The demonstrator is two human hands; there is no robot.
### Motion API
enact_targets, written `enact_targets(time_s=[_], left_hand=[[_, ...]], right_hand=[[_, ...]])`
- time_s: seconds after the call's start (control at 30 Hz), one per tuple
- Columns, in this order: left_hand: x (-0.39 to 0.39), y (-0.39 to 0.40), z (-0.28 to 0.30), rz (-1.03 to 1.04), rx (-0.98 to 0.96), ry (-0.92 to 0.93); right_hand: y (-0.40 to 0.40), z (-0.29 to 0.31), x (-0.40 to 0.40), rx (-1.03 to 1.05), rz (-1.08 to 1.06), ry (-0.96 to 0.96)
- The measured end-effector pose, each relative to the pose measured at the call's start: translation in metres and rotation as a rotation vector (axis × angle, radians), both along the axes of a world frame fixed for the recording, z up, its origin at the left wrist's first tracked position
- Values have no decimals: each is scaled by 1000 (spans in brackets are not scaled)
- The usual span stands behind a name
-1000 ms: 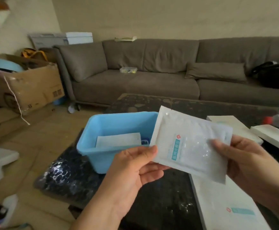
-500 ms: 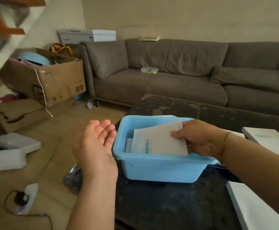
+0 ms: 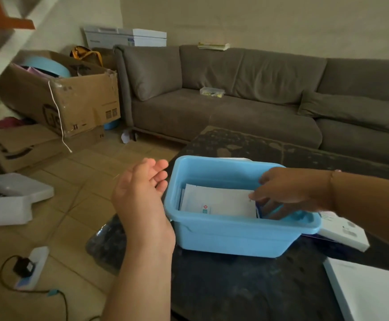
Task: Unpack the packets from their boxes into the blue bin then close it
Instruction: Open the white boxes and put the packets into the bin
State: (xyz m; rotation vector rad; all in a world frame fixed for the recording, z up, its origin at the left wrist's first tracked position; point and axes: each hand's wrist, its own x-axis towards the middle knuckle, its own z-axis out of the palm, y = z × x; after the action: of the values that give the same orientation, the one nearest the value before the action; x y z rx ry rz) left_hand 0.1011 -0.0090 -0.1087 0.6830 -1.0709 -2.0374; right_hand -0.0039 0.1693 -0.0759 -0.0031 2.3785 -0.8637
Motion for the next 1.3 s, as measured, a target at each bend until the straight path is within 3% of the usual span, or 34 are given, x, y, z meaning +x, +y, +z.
enact_targets(time_s=[0.17, 0.4, 0.47, 0.6, 0.8, 1.1, 1.3], left_hand=[[-2, 2, 1, -50, 21, -32], [-4, 3, -1, -75, 25, -45], [-3, 1, 0, -84, 35, -35], [-2, -2, -1, -93, 30, -39], [-4, 0, -1, -82, 14, -40], [-8, 7, -1, -22, -5, -35], [-8, 9, 0, -3, -15, -48]], right_hand=[[-6, -2, 7, 28, 25, -134], [-17, 2, 10, 80, 96, -104], [-17, 3, 3, 190, 184, 47], [-27, -6, -18, 476, 577, 486], [-43, -27, -35, 525, 845, 438], [-48, -42, -38, 383, 835, 580], [-49, -45, -43, 397, 758, 496]])
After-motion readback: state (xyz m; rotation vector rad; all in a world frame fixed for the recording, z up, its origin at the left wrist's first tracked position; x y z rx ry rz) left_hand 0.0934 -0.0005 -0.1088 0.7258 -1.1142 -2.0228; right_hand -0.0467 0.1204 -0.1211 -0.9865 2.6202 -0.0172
